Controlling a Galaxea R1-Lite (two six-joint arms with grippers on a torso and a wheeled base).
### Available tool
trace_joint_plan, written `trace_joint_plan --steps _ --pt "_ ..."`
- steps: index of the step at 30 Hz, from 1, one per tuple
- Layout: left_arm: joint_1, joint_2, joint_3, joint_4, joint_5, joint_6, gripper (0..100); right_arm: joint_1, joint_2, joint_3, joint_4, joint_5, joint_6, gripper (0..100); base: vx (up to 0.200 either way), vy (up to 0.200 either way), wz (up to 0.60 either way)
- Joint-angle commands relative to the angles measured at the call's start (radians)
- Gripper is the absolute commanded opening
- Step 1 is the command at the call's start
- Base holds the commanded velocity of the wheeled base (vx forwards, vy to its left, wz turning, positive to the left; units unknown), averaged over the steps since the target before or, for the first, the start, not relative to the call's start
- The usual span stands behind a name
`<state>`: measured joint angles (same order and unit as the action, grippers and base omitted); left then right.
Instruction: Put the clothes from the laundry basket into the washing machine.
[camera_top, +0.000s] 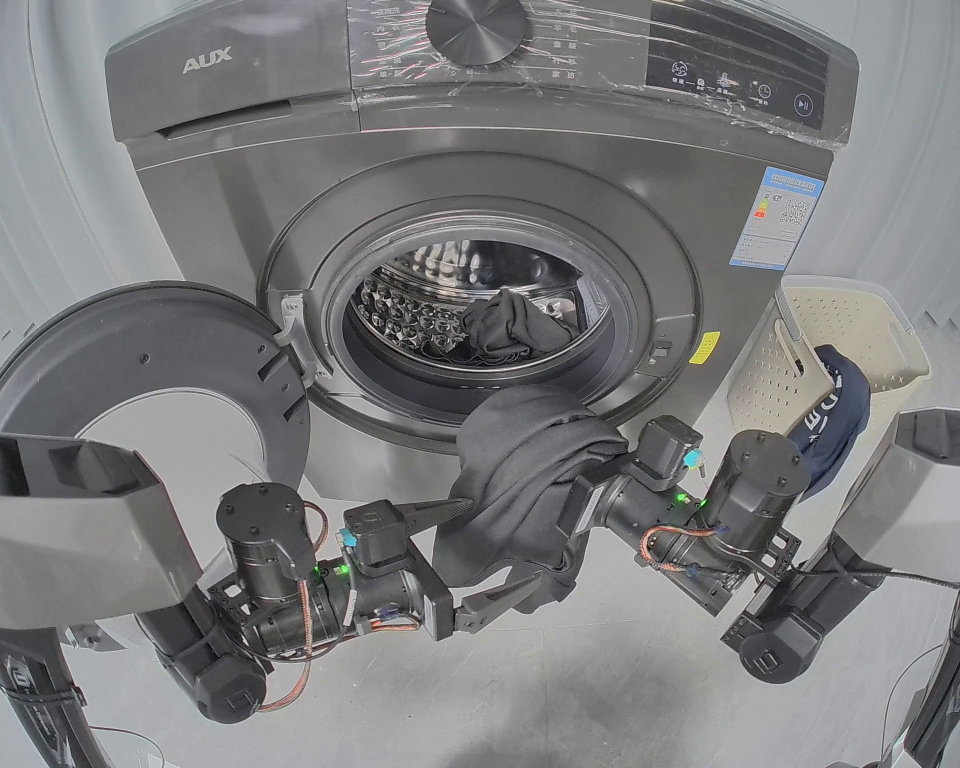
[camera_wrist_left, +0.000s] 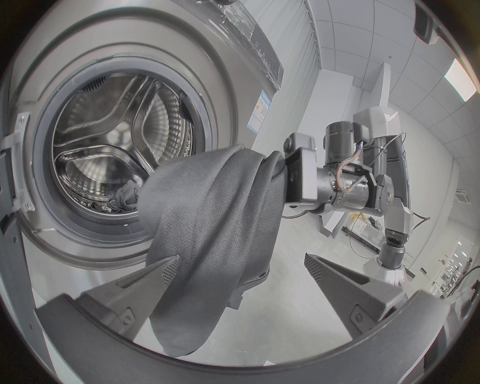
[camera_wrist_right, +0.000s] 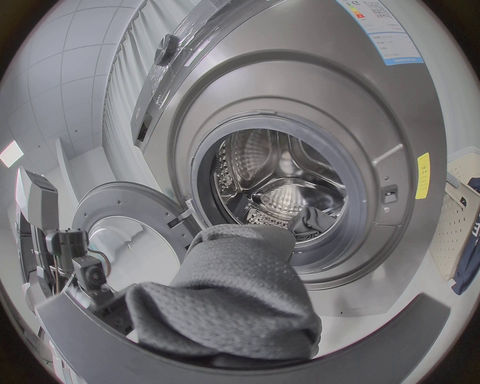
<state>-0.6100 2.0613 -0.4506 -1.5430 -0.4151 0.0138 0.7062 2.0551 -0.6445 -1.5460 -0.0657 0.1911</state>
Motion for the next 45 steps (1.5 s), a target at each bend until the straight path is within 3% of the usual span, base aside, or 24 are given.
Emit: trace_joint_plan --steps 1,7,12,20,25,40,41,45 --pt "-0.008 0.06 -0.028 -0.002 0.002 0.0 100 0.013 0.02 -0.014 0.0 0.0 0.002 0 0.0 0.0 0.0" --pt "-0.034 0.103 -0.088 -0.002 0.007 -0.002 100 0.022 0.031 -0.034 0.0 0.0 -0.001 0 0.0 0.0 0.0" --pt "-0.031 0.157 -0.171 -0.002 0.036 -0.026 100 0.055 0.03 -0.047 0.0 -0.009 0.001 0 0.0 0.0 0.0" --pt "-0.005 0.211 -0.253 0.001 0.09 -0.031 100 0.118 0.017 -0.038 0.0 -0.039 0.001 0 0.0 0.0 0.0" --pt "0.01 0.229 -0.266 0.0 0.124 -0.031 100 0.124 0.016 -0.026 0.0 -0.045 0.002 0 0.0 0.0 0.0" --pt "0.027 0.267 -0.301 -0.002 0.154 -0.035 100 0.124 0.0 -0.023 0.0 -0.045 0.011 0 0.0 0.0 0.0" --pt "0.027 0.267 -0.306 -0.002 0.154 -0.037 0 0.124 0.0 -0.023 0.0 -0.045 0.011 0 0.0 0.0 0.0" --pt "0.029 0.267 -0.339 0.0 0.156 -0.046 0 0.122 0.003 -0.023 0.0 -0.045 0.018 0 0.0 0.0 0.0"
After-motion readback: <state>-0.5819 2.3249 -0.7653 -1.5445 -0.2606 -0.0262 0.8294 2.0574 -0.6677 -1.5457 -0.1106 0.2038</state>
